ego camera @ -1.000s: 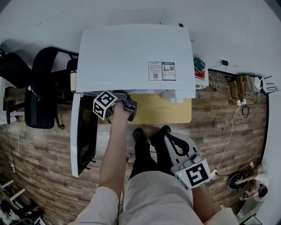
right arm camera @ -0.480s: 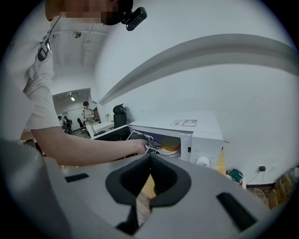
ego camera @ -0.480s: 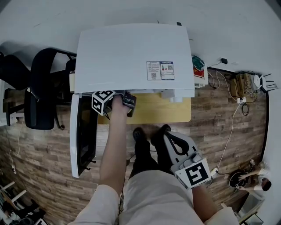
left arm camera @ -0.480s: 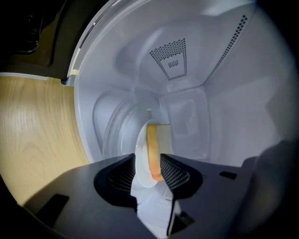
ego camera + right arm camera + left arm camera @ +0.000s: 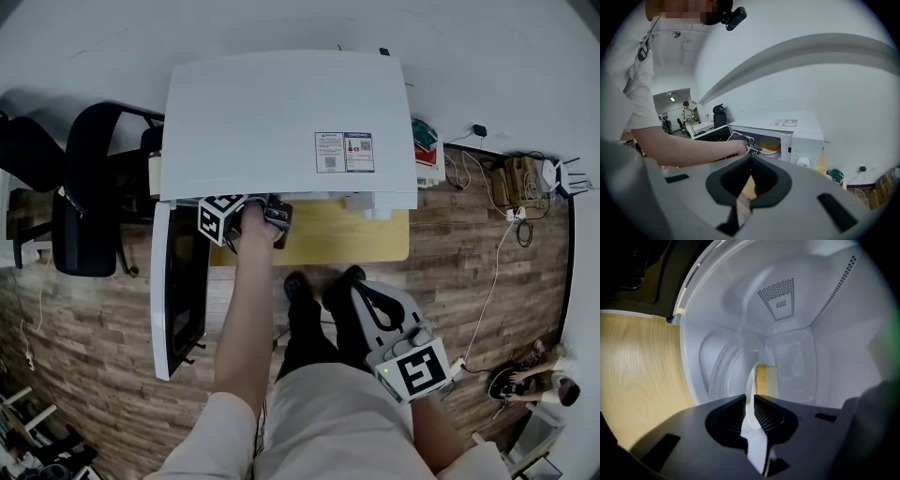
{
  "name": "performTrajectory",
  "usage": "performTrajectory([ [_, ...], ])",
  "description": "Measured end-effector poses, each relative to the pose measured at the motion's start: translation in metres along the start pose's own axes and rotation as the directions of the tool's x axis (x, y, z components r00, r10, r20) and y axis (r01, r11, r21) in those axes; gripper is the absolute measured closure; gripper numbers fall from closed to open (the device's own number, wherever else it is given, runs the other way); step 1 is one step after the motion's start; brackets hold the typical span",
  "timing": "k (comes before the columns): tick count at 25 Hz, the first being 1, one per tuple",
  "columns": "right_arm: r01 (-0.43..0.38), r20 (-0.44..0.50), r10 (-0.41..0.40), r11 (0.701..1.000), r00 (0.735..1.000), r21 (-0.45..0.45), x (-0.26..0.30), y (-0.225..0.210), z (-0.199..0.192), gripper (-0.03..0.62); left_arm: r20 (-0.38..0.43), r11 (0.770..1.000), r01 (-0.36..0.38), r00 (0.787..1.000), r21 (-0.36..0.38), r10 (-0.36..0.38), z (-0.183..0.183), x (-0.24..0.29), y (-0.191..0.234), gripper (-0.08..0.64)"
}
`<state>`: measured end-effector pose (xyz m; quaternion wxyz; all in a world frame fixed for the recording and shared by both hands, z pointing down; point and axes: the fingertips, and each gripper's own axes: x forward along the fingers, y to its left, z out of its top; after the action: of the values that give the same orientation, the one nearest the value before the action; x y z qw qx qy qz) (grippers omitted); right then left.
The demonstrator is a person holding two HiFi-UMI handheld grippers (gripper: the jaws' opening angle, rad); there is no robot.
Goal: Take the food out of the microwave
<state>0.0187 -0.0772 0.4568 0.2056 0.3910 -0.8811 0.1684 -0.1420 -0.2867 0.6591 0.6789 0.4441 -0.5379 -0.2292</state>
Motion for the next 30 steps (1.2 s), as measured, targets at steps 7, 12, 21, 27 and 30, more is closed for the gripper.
performTrajectory([
  [7, 0.002, 0.001, -0.002, 1.0, 1.0, -0.001, 0.001, -0.001, 0.001, 0.594, -0.002, 1.0, -0.017, 1.0, -0.009, 0.017, 0.001, 0.002, 0.004, 0.534],
  [12, 0.004, -0.001, -0.004, 1.0, 1.0, 0.0, 0.001, 0.0, 0.001, 0.594, -0.006, 1.0, -0.015, 1.0, -0.02, 0.015, 0.001, 0.003, 0.004, 0.535],
  [21, 0.001, -0.002, -0.001, 1.0, 1.0, -0.004, 0.0, 0.004, -0.001, 0.594, -0.009, 0.999, -0.007, 1.0, -0.035, 0.007, -0.007, -0.001, 0.005, 0.537],
  [27, 0.001, 0.009, -0.001, 1.0, 1.0, -0.009, 0.0, 0.007, 0.002, 0.594, -0.018, 0.999, 0.013, 1.0, -0.034, -0.014, -0.012, -0.01, 0.005, 0.54],
  [30, -0.002, 0.016, 0.002, 1.0, 1.0, -0.011, 0.0, 0.01, 0.004, 0.594, -0.027, 0.999, 0.015, 1.0, -0.029, -0.016, -0.017, -0.016, 0.007, 0.541],
])
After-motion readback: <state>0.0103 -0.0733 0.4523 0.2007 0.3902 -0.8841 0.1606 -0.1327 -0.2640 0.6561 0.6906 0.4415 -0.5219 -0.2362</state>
